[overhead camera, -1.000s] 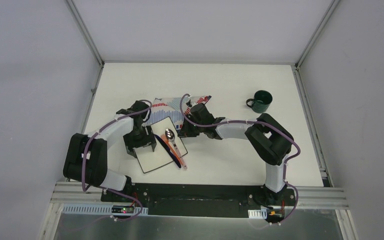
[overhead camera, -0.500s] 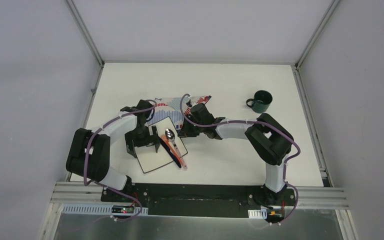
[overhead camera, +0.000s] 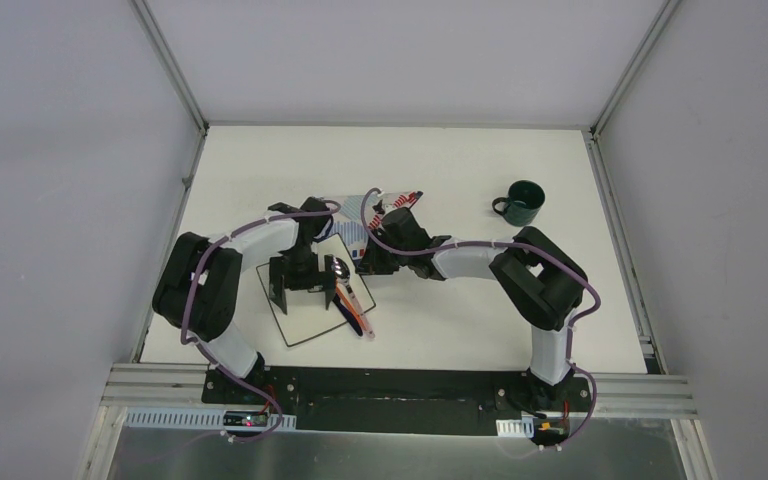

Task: Set the dinner table for one person
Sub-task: Move the napkin to the center of the board.

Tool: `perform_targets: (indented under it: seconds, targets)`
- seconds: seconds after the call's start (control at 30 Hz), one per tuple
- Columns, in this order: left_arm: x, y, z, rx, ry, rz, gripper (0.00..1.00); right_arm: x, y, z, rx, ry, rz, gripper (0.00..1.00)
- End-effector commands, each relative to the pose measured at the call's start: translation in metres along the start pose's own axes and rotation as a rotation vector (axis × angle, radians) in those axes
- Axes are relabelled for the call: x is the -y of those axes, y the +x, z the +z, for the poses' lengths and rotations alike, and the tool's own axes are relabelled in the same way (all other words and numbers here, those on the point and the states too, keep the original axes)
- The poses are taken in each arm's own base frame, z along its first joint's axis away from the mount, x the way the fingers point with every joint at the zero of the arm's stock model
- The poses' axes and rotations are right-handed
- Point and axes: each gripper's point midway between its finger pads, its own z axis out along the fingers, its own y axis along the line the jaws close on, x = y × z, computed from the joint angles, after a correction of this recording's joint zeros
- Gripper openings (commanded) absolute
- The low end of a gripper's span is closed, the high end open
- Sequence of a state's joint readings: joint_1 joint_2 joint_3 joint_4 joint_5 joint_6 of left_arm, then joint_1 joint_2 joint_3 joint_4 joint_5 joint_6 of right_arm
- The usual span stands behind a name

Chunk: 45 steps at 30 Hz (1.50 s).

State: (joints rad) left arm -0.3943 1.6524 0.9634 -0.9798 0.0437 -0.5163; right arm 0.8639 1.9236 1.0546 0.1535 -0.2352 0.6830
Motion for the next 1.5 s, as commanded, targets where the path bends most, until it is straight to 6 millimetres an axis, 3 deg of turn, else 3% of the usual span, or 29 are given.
perform_targets:
  seconds: [0.0,0.2,0.33,0.6,0.93,1.07,1.13,1.23,1.47]
  targets:
    - [0.004,-0.042,0.031,0.219,-0.093,-0.074,0.99,-0.018,0.061,-0.003,-0.204,-0.088,0.015,0.00]
    - [0.017,-0.057,0.015,0.273,-0.063,-0.080,0.99,-0.022,0.056,-0.005,-0.192,-0.098,0.009,0.00]
    - [0.014,-0.059,0.006,0.305,-0.073,-0.084,0.99,-0.022,0.051,-0.010,-0.183,-0.086,-0.004,0.00]
    - [0.006,-0.073,-0.050,0.469,-0.060,-0.129,0.99,-0.017,0.023,-0.033,-0.120,0.030,-0.085,0.00]
    - [0.009,-0.078,-0.056,0.498,-0.040,-0.130,0.99,-0.014,-0.009,-0.059,-0.046,0.096,-0.108,0.22]
    - [0.014,-0.080,-0.064,0.518,-0.012,-0.120,0.99,0.004,-0.017,-0.064,-0.024,0.160,-0.094,0.23]
    - [0.019,-0.084,-0.071,0.541,0.011,-0.112,0.99,0.014,-0.025,-0.066,-0.005,0.185,-0.077,0.28]
    - [0.033,-0.091,-0.078,0.579,0.064,-0.092,0.99,0.024,-0.039,-0.064,0.006,0.197,-0.048,0.30]
    - [0.048,-0.109,-0.093,0.627,0.074,-0.045,0.99,0.029,-0.063,-0.046,0.007,0.179,-0.014,0.51]
